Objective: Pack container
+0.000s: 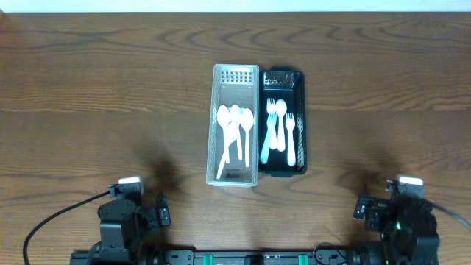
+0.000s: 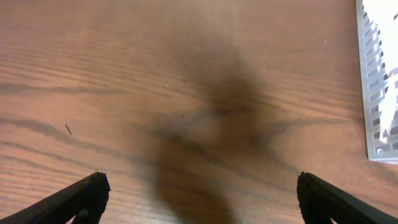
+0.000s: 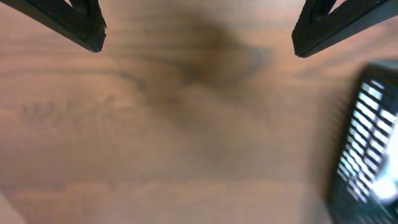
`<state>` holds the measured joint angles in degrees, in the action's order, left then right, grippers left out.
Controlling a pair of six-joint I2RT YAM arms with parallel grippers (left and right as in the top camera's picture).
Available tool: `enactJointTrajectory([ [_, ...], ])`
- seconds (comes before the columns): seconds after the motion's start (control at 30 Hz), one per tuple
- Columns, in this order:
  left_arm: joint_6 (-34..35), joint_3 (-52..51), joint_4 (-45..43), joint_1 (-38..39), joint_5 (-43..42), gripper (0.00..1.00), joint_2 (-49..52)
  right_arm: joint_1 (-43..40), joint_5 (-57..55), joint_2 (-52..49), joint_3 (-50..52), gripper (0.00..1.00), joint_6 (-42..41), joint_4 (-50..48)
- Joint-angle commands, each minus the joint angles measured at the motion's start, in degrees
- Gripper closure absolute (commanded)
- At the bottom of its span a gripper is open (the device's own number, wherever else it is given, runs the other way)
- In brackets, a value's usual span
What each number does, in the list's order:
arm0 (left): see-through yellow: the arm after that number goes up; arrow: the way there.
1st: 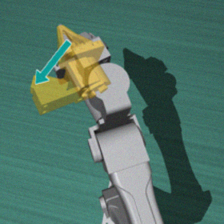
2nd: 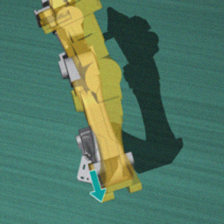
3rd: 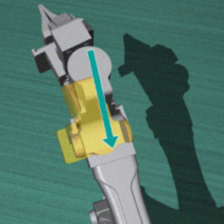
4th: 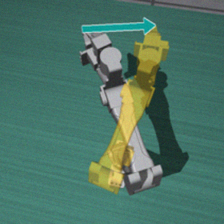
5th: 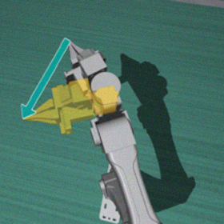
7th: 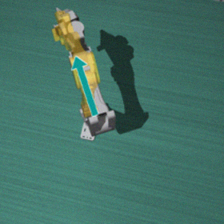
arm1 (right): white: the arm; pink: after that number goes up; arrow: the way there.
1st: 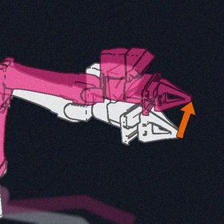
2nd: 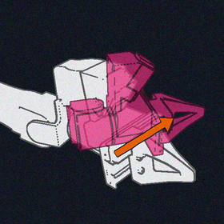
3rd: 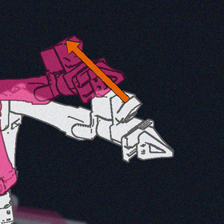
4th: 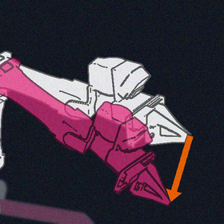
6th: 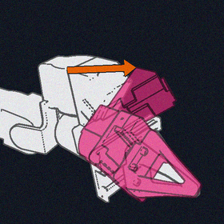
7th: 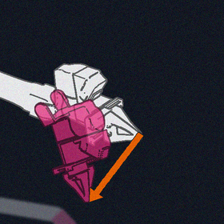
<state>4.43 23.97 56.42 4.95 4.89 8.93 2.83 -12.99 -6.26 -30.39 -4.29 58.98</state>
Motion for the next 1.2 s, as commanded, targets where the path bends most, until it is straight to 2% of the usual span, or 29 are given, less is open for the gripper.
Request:
enactJointTrajectory([
  [0.0,-0.57,0.35,0.26,0.17,0.07,0.02,-0.44,0.59,4.02,5.49,0.00,0.01,-3.13,-1.27],
  [0.13,-0.57,0.35,0.26,0.17,0.07,0.02,-0.44,1.29,4.42,5.90,1.25,0.01,-7.54,-5.38],
  [0.23,-0.57,0.35,0.26,0.17,0.07,0.02,-0.44,1.42,4.11,5.95,3.61,0.01,-7.63,-11.78],
  [0.53,-0.57,0.35,0.26,0.17,0.07,0.02,-0.44,1.55,1.84,5.97,22.64,0.01,-2.62,-51.39],
  [0.67,-0.57,0.35,0.26,0.17,0.07,0.02,-0.44,1.55,1.62,5.97,29.18,0.01,-2.25,-61.77],
  [0.7,-0.57,0.35,0.26,0.17,0.07,0.02,-0.44,1.53,1.62,5.99,30.27,0.01,-2.27,-62.69],
  [0.83,-0.57,0.35,0.26,0.17,0.07,0.02,-0.44,1.53,1.77,5.99,30.05,0.01,-1.73,-55.41],
  [1.17,-0.57,0.35,0.26,0.17,0.07,0.02,-0.44,1.53,12.00,5.99,30.08,0.01,1.60,-54.64],
])
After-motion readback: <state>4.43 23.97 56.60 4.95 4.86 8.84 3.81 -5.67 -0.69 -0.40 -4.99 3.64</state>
